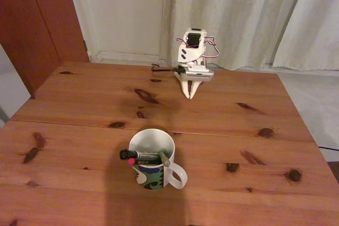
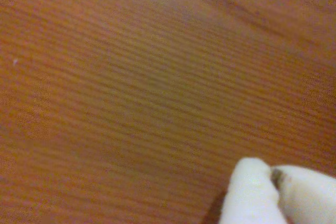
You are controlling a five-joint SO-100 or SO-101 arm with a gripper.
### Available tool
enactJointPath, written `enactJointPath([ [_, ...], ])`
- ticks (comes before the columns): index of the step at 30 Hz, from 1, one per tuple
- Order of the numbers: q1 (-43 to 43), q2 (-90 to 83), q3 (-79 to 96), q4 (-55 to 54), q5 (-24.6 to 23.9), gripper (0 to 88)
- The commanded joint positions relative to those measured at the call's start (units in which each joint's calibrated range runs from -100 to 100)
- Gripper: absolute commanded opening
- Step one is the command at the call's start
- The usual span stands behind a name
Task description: Clean up the desk and place the pens and markers into the cup
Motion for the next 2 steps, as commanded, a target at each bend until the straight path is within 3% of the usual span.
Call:
enactJointPath([
  [1, -0.1, -0.2, 0.3, 0.3, 0.3, 1.3],
  [2, -0.1, -0.2, 0.3, 0.3, 0.3, 1.3],
])
